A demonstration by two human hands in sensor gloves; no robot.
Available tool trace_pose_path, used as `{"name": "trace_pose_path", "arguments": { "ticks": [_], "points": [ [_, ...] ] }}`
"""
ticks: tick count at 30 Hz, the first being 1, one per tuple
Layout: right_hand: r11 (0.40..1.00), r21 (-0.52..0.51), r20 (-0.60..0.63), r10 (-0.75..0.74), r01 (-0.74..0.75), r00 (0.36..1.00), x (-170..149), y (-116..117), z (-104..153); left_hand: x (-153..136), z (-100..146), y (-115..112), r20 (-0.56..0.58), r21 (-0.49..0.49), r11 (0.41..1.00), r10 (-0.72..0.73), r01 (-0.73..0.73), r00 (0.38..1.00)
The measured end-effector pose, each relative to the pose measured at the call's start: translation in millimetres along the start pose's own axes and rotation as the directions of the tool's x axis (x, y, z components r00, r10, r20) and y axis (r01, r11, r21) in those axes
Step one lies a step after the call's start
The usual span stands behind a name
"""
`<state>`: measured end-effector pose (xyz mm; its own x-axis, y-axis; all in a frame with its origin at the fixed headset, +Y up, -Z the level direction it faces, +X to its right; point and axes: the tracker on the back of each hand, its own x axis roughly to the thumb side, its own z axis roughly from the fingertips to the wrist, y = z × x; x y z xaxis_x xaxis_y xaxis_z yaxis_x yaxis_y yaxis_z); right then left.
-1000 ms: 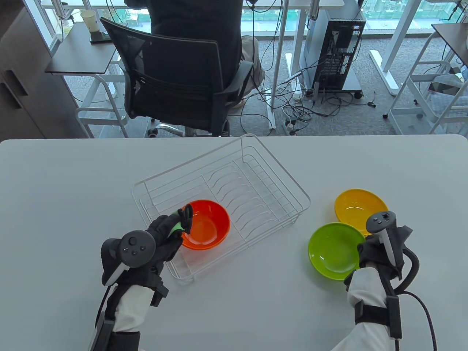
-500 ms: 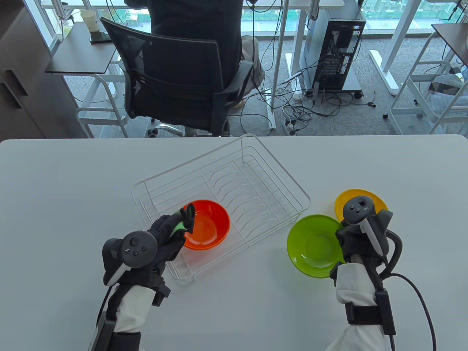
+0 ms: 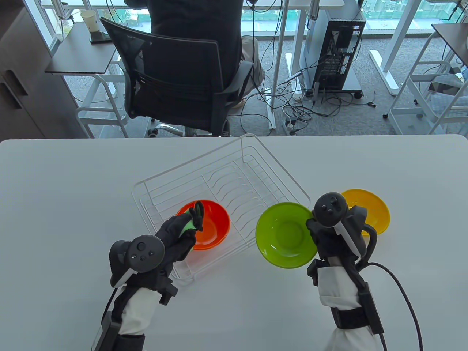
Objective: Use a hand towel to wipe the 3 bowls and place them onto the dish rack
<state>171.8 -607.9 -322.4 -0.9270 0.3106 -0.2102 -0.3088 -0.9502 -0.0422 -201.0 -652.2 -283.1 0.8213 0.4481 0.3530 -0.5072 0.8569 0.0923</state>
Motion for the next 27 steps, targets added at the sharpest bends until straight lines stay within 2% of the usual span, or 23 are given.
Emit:
{"name": "trace_pose_path", "arguments": {
  "ticks": [8,16,27],
  "points": [
    [0.994,-0.103,0.101,0.054,-0.044,0.993,38.2,7.7,19.0,14.6,-0.2,-3.6,0.046,0.037,0.999,-0.038,0.036,0.998],
    [0.978,-0.208,0.218,0.052,-0.006,0.974,74.1,15.7,45.9,24.9,0.1,-9.7,0.065,0.059,0.996,-0.07,0.067,0.995],
    [0.969,-0.249,0.306,0.067,0.012,0.95,98.6,25.9,69.0,40.2,1.0,-21.2,0.089,0.076,0.983,-0.174,0.168,0.981]
  ]
}}
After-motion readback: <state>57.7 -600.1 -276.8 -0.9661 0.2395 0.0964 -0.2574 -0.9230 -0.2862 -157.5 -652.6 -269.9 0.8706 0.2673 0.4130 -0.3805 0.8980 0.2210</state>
